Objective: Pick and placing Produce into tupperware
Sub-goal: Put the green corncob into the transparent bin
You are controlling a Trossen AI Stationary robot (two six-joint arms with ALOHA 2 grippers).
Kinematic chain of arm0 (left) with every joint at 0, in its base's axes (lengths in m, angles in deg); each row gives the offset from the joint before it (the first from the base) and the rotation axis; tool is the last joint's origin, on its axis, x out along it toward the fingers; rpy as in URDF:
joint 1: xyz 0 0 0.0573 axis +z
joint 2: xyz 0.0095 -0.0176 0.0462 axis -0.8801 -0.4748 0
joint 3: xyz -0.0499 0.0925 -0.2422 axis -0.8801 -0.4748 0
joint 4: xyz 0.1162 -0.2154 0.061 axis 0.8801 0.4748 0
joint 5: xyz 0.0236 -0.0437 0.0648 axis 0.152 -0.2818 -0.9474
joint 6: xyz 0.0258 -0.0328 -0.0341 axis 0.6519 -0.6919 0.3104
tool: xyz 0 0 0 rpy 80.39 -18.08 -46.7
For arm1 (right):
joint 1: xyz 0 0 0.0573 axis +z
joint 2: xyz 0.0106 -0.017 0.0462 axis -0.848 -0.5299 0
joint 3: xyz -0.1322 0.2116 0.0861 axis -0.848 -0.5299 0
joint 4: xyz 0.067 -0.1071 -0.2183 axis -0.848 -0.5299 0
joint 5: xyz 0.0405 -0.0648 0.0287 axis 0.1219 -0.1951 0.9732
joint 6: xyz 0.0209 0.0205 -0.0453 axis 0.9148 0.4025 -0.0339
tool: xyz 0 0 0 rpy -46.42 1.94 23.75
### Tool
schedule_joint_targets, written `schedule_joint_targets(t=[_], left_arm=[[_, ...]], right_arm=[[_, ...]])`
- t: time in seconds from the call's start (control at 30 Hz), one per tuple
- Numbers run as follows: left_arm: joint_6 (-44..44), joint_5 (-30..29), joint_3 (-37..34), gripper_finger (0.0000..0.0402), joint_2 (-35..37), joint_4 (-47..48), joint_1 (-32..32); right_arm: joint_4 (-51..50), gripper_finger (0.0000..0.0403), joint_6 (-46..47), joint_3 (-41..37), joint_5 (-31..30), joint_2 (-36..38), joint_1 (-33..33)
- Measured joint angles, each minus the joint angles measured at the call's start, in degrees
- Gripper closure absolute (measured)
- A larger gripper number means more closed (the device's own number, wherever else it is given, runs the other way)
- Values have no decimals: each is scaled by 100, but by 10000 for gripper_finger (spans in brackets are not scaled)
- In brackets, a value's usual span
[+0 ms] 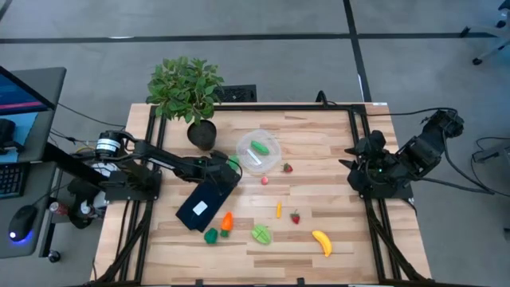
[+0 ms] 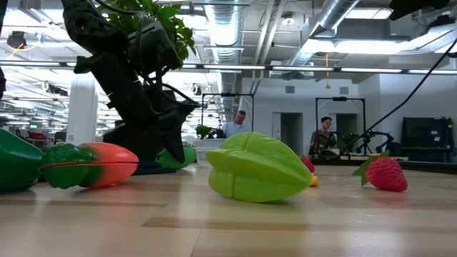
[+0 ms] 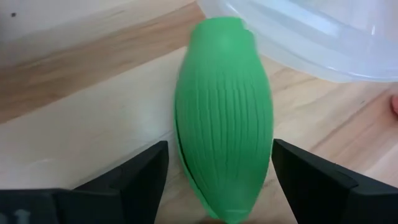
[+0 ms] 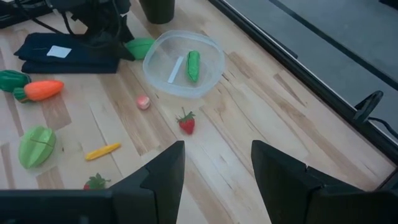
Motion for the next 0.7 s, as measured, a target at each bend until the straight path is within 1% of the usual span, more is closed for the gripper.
schedule_joint_targets(t=[0.13, 0.7], left_arm=[[69, 58, 0, 127, 4, 0, 48], [78, -14, 2, 127, 7, 0, 53]], right_arm=[[2, 226, 0, 0, -14, 0, 1], [11, 226, 4, 0, -20, -2, 0]])
